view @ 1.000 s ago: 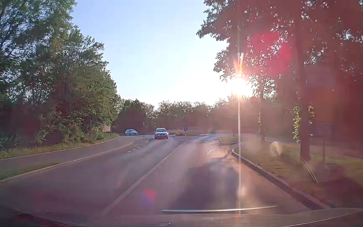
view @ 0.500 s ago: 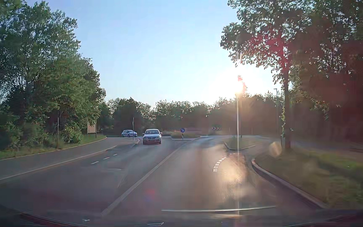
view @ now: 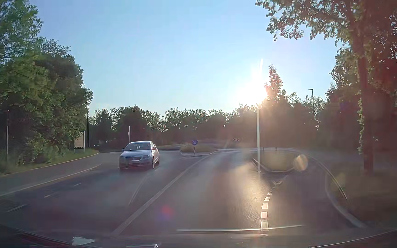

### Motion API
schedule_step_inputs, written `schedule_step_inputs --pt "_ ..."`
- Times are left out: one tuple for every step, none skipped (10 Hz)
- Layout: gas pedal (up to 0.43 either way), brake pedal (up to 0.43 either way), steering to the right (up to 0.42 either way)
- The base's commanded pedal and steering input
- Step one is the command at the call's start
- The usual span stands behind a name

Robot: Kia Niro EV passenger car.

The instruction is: Follow the waypoints while adhering to traffic rules and regulations

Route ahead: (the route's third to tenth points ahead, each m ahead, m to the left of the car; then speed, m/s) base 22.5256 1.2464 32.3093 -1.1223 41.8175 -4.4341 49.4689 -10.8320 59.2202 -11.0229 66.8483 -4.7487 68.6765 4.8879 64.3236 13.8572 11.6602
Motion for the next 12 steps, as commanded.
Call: schedule_step_inputs --pt "0.0 0.152 0.013" --pt "0.0 0.165 0.013" --pt "0.0 0.177 0.013" --pt "0.0 0.183 0.013" --pt "0.0 0.195 0.014" --pt "0.0 0.207 0.016" --pt "0.0 0.226 0.017" --pt "0.0 0.232 0.019" --pt "0.0 0.244 0.026" --pt "0.0 0.244 0.026" --pt "0.0 0.244 0.026" --pt "0.0 0.244 0.025"
